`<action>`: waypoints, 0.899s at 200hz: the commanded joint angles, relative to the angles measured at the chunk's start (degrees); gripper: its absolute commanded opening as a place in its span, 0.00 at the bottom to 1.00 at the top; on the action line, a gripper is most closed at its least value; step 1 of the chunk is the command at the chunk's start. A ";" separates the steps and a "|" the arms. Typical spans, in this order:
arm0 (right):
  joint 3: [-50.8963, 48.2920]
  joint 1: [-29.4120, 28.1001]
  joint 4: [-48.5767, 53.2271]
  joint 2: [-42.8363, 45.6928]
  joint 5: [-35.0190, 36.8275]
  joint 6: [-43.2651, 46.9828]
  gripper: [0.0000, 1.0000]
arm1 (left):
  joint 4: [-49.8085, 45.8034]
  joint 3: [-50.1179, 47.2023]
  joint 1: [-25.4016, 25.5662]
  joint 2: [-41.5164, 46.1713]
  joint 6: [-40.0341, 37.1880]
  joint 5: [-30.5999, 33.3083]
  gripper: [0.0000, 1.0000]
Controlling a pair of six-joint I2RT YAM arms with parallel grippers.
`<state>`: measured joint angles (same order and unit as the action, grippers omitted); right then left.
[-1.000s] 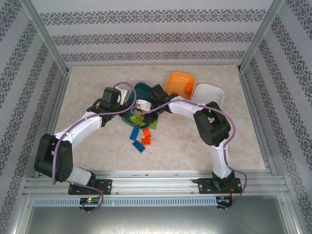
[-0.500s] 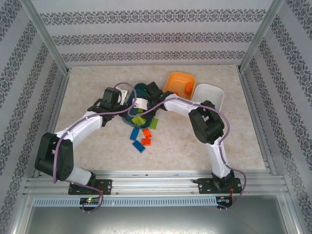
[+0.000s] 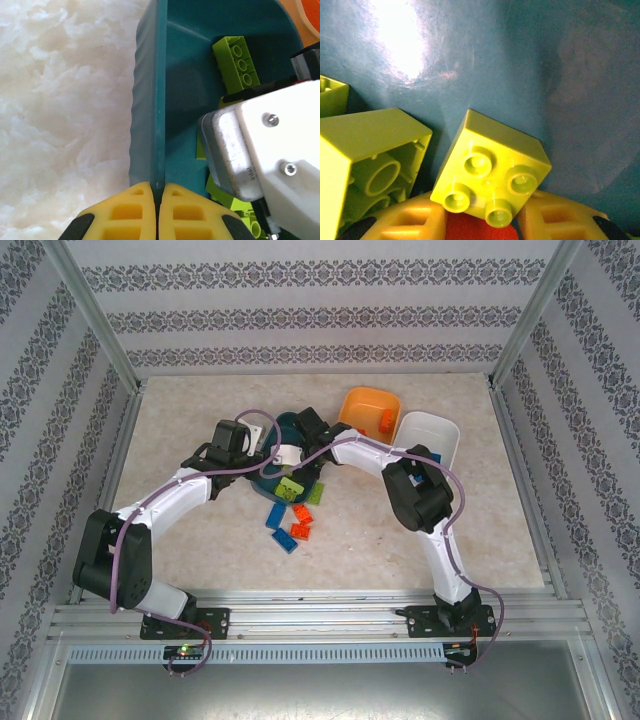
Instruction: Sort the legos into containers by color
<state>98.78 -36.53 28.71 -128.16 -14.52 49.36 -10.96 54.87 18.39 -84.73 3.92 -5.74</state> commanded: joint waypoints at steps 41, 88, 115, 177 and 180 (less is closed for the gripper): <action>-1.74 5.53 -5.95 8.26 -13.29 -12.57 0.19 | -2.16 3.90 -1.01 -3.98 3.95 3.63 0.00; -5.88 9.93 -12.09 12.14 -18.40 -22.29 0.19 | -3.24 6.17 -4.99 -7.93 10.44 0.87 0.00; -7.09 14.13 -12.75 13.73 -12.20 -27.40 0.19 | -6.13 10.30 -6.52 -12.93 13.04 0.56 0.00; -6.53 18.70 -9.68 12.19 2.10 -32.01 0.46 | -7.94 21.27 -9.42 -24.80 15.81 -5.70 0.00; -7.03 18.65 -10.05 12.59 2.54 -32.11 0.47 | -8.06 21.81 -9.35 -25.21 15.87 -5.88 0.00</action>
<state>92.51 -17.30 18.55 -116.81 -17.89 19.99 -15.86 72.03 9.93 -106.19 17.67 -7.79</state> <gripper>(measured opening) 0.450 0.060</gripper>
